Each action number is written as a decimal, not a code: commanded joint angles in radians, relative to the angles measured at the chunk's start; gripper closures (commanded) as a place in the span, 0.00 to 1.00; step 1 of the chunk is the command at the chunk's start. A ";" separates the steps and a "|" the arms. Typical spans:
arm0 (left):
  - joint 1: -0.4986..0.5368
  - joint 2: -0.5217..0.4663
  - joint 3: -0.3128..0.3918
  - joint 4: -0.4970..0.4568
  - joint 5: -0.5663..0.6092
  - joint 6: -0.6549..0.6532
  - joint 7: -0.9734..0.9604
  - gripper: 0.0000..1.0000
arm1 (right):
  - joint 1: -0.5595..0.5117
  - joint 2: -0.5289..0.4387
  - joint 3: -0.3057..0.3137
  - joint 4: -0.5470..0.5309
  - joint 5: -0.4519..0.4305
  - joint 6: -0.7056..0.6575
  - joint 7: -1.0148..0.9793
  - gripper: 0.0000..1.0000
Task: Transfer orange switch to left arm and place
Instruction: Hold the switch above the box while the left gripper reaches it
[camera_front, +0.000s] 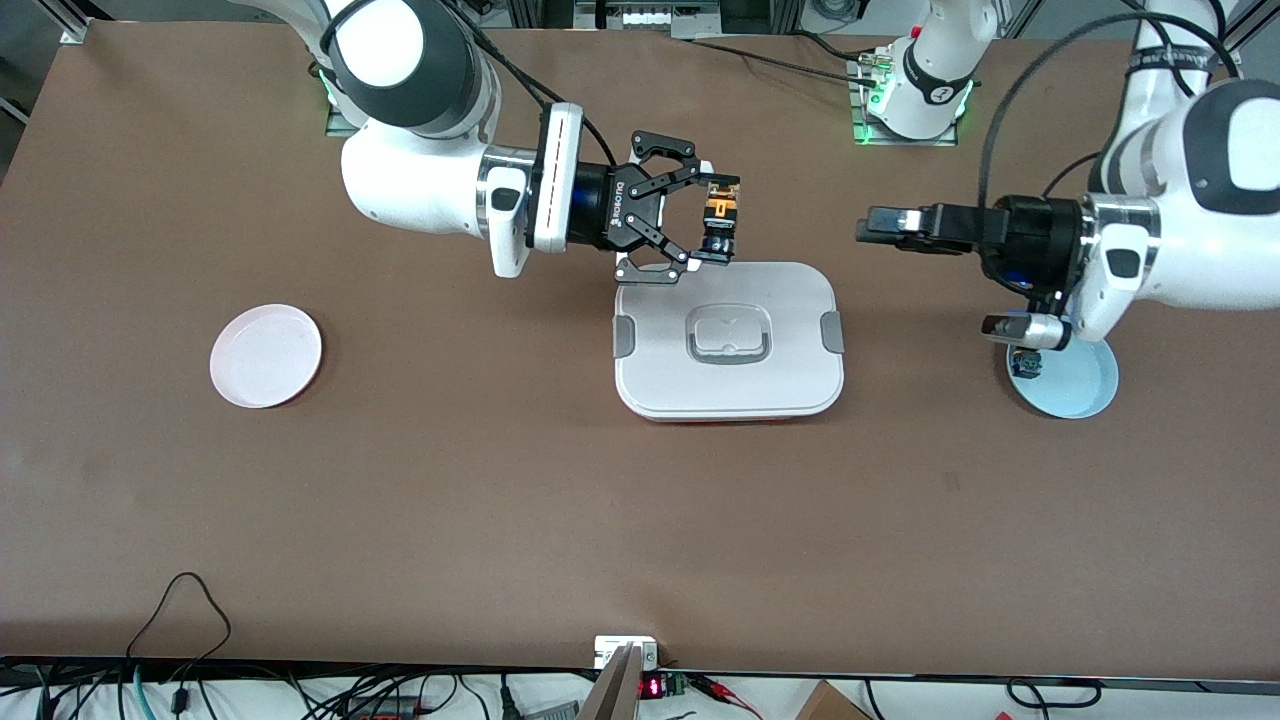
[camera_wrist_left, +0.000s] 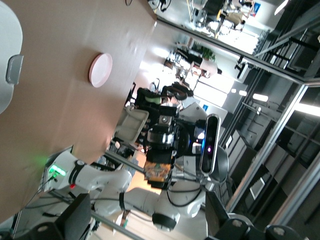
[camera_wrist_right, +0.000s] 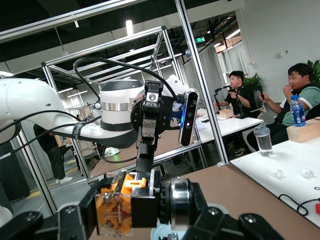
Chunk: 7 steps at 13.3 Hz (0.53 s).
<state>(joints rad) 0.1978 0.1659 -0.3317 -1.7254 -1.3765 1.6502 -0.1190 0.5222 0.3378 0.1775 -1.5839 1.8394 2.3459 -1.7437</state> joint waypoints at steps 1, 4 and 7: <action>0.009 -0.023 -0.075 -0.037 -0.051 0.127 -0.017 0.00 | 0.010 0.001 -0.004 0.012 0.038 0.009 -0.037 0.98; 0.008 -0.020 -0.133 -0.037 -0.059 0.224 -0.021 0.00 | 0.010 0.001 -0.004 0.010 0.038 0.009 -0.037 0.98; 0.008 -0.017 -0.171 -0.039 -0.059 0.276 -0.021 0.04 | 0.016 0.001 -0.004 0.009 0.038 0.009 -0.037 0.98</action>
<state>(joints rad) 0.1967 0.1604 -0.4787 -1.7496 -1.4064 1.8920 -0.1347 0.5242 0.3378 0.1775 -1.5836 1.8482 2.3459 -1.7494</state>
